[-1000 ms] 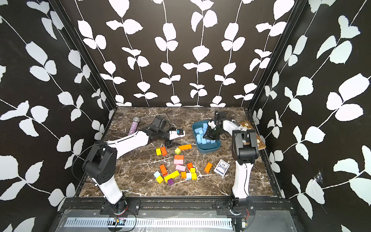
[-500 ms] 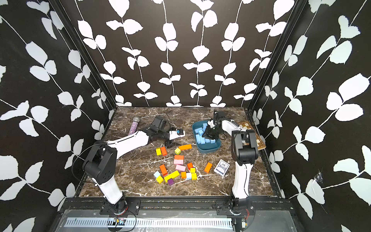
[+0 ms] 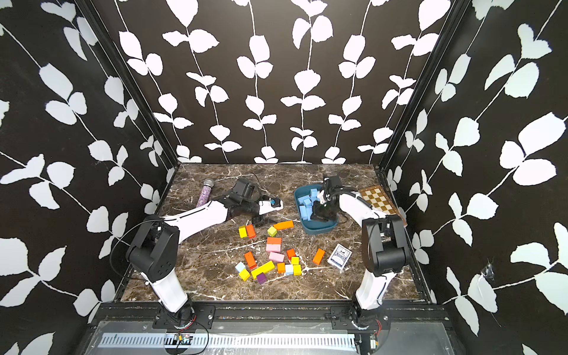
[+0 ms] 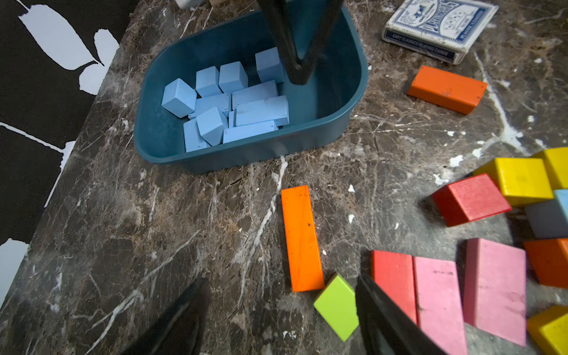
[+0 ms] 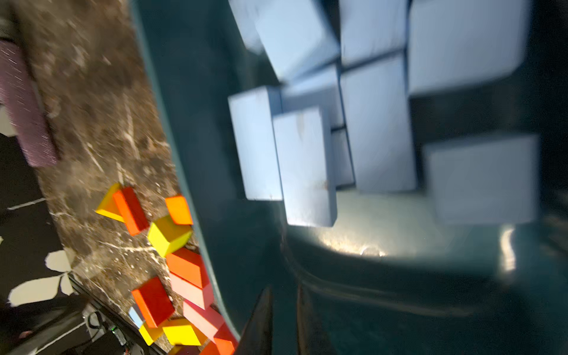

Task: Pick out the blue building blocks
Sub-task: Place the building block in the storage box.

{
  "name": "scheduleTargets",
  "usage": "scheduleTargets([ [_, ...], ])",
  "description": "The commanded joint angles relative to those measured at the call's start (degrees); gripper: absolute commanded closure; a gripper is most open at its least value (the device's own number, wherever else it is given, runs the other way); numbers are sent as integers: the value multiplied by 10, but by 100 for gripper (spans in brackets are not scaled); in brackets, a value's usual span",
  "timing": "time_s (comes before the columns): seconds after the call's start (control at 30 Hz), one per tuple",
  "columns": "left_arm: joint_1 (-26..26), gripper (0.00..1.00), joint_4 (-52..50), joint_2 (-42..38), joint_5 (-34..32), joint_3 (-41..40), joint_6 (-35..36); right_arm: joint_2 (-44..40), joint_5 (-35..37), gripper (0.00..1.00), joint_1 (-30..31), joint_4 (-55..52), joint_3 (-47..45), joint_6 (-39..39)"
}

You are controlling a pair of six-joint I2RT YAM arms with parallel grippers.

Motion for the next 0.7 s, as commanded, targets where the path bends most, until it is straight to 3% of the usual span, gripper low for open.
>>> scheduleTargets([
  [0.0, 5, 24, -10, -25, 5, -12, 6, 21, 22, 85, 10, 1, -5, 14],
  [0.67, 8, 24, -5, -35, -10, -28, 4, 72, 40, 88, 18, 31, 36, 13],
])
